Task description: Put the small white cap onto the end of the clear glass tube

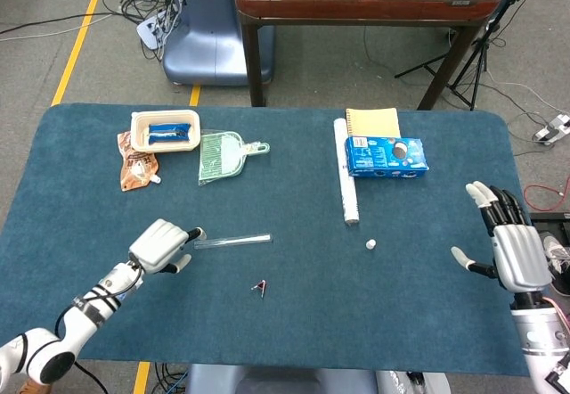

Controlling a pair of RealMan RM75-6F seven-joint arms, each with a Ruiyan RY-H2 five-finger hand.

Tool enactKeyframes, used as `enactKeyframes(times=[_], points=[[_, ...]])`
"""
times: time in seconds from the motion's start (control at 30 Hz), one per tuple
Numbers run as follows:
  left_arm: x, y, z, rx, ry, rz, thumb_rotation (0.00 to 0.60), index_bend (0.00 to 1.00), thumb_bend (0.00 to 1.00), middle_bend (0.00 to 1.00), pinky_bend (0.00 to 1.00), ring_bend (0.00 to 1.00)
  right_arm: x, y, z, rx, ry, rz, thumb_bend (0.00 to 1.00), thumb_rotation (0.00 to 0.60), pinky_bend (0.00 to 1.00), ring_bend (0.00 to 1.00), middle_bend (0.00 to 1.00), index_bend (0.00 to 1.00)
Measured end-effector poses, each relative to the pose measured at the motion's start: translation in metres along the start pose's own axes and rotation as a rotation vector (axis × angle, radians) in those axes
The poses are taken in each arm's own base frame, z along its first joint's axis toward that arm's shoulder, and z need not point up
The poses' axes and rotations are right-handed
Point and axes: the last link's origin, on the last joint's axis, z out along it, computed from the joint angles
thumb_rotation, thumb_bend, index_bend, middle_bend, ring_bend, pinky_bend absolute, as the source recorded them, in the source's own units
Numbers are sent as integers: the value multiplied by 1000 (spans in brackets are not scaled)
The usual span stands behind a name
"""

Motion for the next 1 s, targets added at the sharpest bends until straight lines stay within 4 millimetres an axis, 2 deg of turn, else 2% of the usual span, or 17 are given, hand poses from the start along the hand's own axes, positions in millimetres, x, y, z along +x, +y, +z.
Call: enactKeyframes(times=[0.2,0.5,0.7,1.0], points=[[0,17,32,-16,-88,27,600,232,510,1000,812,930,2,4,0,-17,4,-7,213,600,59,5,95,56],[-2,52,63,-76,-181,83,600,172,532,1000,812,937,4,9,-2,-38,10,-5,213,600,59,12,101,56],[-7,71,77,-96,-220,116,600,161,532,1000,812,938,5,13,-4,-52,18,1,212,600,59,12,101,56],[-15,85,92,-72,-248,152,600,156,532,1000,812,938,7,18,-10,-68,28,2,213,600,59,12,101,56]])
